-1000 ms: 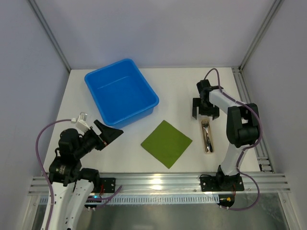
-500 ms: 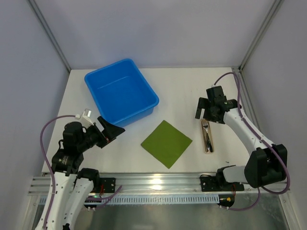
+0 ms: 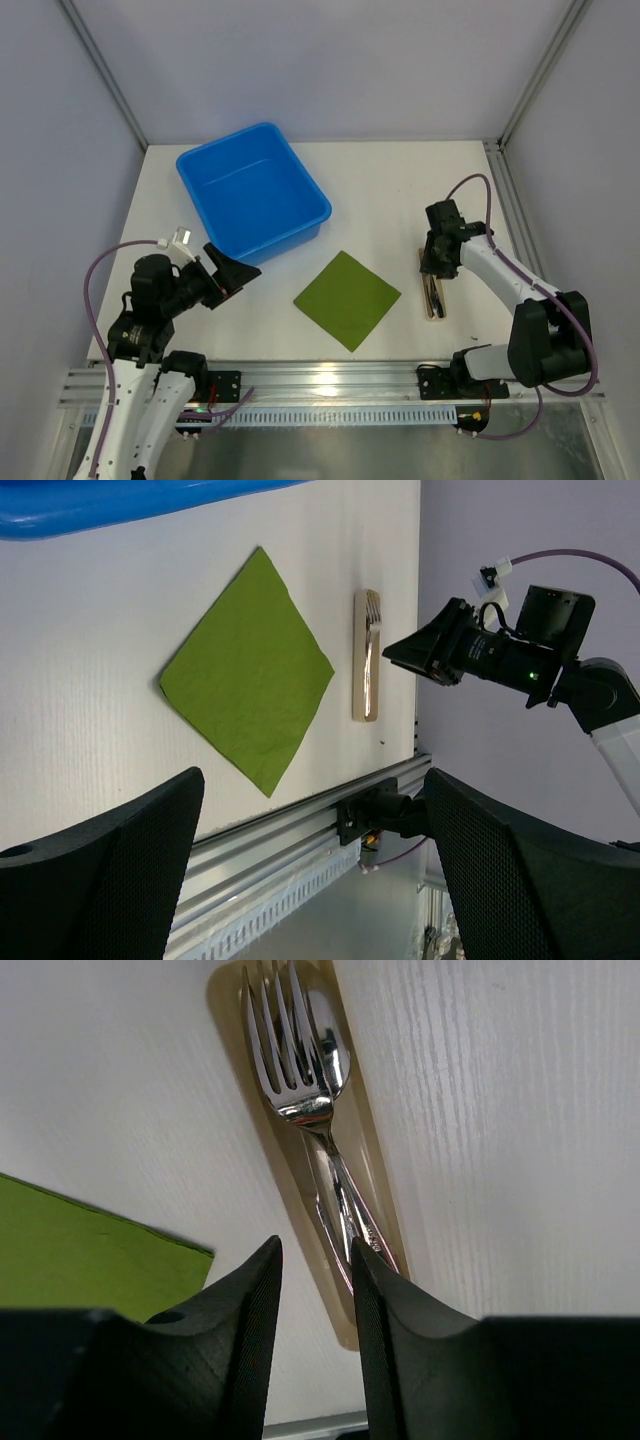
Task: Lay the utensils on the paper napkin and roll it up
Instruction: Pick up the utensils from the container.
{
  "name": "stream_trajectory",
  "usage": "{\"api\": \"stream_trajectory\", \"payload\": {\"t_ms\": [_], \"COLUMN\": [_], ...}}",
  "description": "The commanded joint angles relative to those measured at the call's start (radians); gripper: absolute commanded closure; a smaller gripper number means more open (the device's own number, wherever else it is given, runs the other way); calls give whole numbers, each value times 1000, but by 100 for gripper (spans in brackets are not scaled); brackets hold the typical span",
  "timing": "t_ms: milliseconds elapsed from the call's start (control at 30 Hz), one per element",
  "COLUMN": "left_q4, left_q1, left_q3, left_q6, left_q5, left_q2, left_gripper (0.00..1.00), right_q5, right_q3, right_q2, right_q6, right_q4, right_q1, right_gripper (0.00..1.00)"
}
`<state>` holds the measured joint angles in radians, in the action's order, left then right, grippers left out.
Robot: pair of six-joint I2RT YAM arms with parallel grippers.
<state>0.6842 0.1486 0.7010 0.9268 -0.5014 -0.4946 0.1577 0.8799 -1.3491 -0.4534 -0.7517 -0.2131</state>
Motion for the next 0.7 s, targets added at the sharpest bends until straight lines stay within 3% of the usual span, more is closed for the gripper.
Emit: {"api": "stream_trajectory", "payload": {"t_ms": [0,33,333,367,667], "left_q4": [-35,-35,-35,-35,-41], "left_q1": [2,3,3,3,2], "left_q3": [23,23,18,18,9], "left_q6": [-22,-22,-23,-23,-23], "left_q5": [-37,-38,-42,-42,-42], "left_q2": [2,1,5,4,1], "left_gripper": [8,8,8,8,8], "right_q5": [85,100,151,155,157], "right_q3": [16,19,73,70,70], "right_q2": [-4,-11,-125,-131,-165], "right_q6": [-8,-8,42,44,58], "right_q4": [31,32,46,49,81], "right_q1": [3,3,4,4,4], "right_gripper": [63,67,68,72,78]}}
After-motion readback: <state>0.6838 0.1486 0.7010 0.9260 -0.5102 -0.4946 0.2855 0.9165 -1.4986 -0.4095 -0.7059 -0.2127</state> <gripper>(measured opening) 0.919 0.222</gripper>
